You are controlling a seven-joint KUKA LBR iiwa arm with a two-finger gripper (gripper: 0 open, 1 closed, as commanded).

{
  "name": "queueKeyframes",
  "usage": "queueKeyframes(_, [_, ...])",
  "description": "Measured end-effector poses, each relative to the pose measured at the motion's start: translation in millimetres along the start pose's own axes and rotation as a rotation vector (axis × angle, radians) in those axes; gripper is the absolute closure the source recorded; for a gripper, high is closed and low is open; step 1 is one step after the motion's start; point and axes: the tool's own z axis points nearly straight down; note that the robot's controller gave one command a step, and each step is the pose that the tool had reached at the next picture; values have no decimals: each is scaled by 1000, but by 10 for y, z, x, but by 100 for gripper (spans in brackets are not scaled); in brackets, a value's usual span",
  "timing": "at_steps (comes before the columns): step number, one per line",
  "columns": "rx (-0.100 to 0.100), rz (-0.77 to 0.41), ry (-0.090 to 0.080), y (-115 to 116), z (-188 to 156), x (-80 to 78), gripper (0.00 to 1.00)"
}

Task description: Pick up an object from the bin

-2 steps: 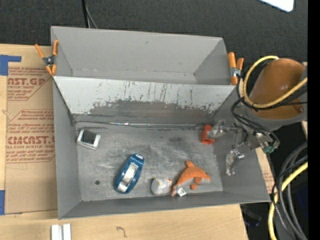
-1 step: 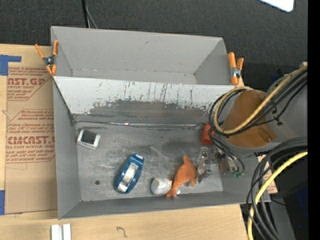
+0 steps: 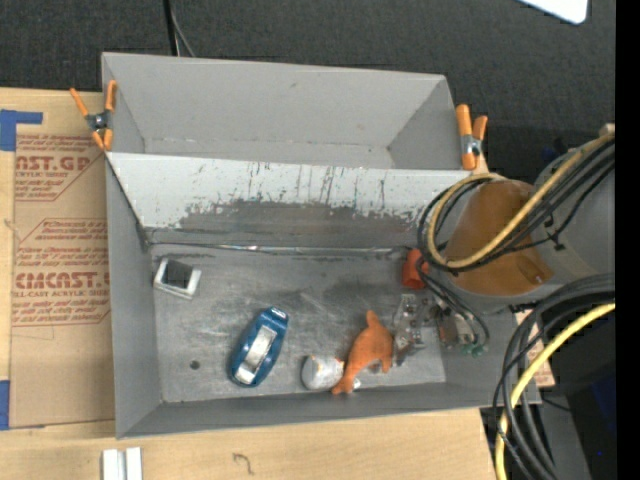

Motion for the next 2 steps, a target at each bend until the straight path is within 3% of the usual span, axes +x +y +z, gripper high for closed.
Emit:
queueKeyframes(1, [-3, -10, 9, 6, -313, 24, 100])
queueKeyframes(2, [-3, 13, 1, -12, -589, -122, 100])
